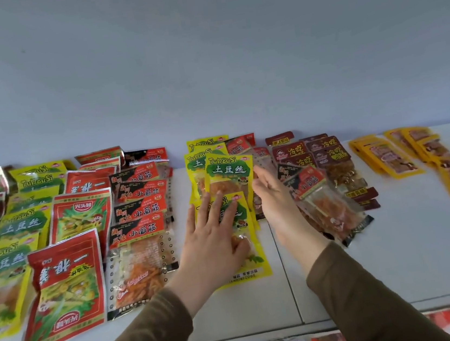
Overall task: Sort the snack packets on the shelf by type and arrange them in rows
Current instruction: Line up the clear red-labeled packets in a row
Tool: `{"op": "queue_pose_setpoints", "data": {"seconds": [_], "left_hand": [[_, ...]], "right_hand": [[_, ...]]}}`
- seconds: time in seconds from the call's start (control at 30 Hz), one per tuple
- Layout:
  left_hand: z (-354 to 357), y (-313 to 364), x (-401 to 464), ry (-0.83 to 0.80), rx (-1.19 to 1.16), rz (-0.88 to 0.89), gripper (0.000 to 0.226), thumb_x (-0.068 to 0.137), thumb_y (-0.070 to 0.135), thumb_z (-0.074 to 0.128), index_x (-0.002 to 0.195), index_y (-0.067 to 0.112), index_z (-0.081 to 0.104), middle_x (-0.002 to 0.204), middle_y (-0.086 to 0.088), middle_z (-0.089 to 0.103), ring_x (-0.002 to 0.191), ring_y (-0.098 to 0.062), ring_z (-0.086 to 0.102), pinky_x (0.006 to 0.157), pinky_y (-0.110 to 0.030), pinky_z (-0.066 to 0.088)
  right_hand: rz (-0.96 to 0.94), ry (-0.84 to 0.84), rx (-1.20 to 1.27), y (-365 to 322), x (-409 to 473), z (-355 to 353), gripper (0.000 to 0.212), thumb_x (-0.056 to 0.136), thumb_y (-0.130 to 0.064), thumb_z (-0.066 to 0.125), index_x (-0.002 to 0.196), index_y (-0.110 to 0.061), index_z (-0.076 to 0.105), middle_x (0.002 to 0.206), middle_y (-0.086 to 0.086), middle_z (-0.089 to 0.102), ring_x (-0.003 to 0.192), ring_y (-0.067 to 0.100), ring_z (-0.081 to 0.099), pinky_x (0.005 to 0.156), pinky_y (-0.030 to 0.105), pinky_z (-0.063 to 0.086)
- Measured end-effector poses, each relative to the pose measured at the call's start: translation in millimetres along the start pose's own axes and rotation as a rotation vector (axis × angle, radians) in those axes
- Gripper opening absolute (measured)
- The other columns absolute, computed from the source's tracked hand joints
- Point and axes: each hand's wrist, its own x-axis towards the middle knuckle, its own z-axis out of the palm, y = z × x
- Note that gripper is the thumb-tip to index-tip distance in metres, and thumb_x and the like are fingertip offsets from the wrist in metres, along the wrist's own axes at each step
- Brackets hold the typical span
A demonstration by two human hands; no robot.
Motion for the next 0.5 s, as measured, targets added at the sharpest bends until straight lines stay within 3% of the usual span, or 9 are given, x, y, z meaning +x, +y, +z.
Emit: {"op": "queue_pose_setpoints", "data": {"seconds": [0.2,0.37,0.5], "left_hand": [[5,3,2,0.046,-0.022,-0.023,0.081,0.094,0.065,0.02,0.164,0.031,-0.004,0.173,0.002,-0.009,0.157,-0.019,-0.019,0.128,-0.047,-0.005],[8,0,4,0.031,-0.016,-0.058,0.081,0.096,0.072,0.023,0.164,0.034,0.0,0.172,-0.001,-0.014,0.156,-0.023,-0.023,0.127,-0.047,-0.009],[9,-7,4,0.022,-0.037,-0.04,0.08,0.096,0.072,0.028,0.164,0.035,0.008,0.173,0.0,-0.006,0.157,-0.024,-0.02,0.127,-0.047,-0.009]], "right_hand": [[-0.005,-0.048,0.07,-3,-2,21,0.051,0.109,-0.022,0.046,0.158,-0.024,0.034,0.164,-0.006,0.032,0.15,0.01,0.032,0.123,0.036,0.029],[0.04,-0.135,0.099,-7,9,31,0.046,0.11,-0.024,0.044,0.156,-0.024,0.039,0.162,-0.004,0.038,0.147,0.011,0.036,0.108,0.026,0.031],[0.084,-0.136,0.127,-11,22,38,0.048,0.11,-0.026,0.044,0.157,-0.023,0.037,0.163,-0.004,0.036,0.147,0.013,0.036,0.112,0.029,0.033]]}}
